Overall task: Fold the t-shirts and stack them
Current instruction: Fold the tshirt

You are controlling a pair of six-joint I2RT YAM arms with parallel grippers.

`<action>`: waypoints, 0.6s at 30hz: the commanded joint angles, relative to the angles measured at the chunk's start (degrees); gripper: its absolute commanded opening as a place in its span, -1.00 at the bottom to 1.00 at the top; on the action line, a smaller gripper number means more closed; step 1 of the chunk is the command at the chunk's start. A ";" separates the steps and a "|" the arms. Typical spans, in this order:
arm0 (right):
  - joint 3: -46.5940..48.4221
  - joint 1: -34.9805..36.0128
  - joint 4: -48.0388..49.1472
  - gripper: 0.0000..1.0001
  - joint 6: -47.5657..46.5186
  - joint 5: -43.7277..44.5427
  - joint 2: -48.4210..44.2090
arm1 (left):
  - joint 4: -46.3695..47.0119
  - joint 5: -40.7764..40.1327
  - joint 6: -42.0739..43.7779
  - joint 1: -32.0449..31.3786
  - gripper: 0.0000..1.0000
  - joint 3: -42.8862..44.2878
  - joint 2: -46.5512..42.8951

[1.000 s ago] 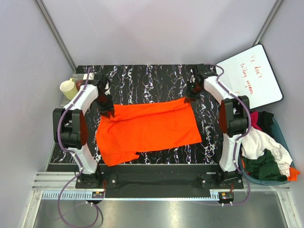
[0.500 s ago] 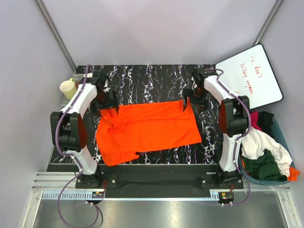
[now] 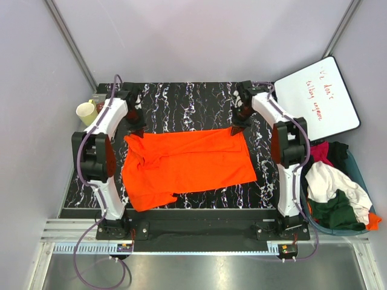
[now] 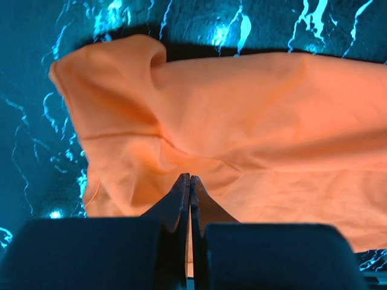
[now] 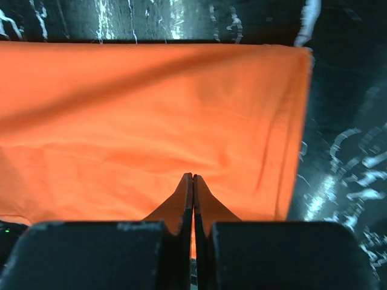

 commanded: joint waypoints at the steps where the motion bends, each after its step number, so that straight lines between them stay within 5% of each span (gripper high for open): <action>1: 3.00 2.83 -0.21 -1.00 -0.81 -0.14 3.79 | 0.14 1.12 0.24 -0.94 -1.00 4.54 3.43; 8: 9.14 4.76 -4.33 -1.00 -0.54 4.60 12.05 | -2.50 -0.90 -1.69 -2.17 -1.00 5.86 8.09; 18: 34.34 5.03 -12.60 -1.00 1.74 23.15 26.37 | -8.12 -3.63 -3.54 -2.61 -1.00 15.68 17.66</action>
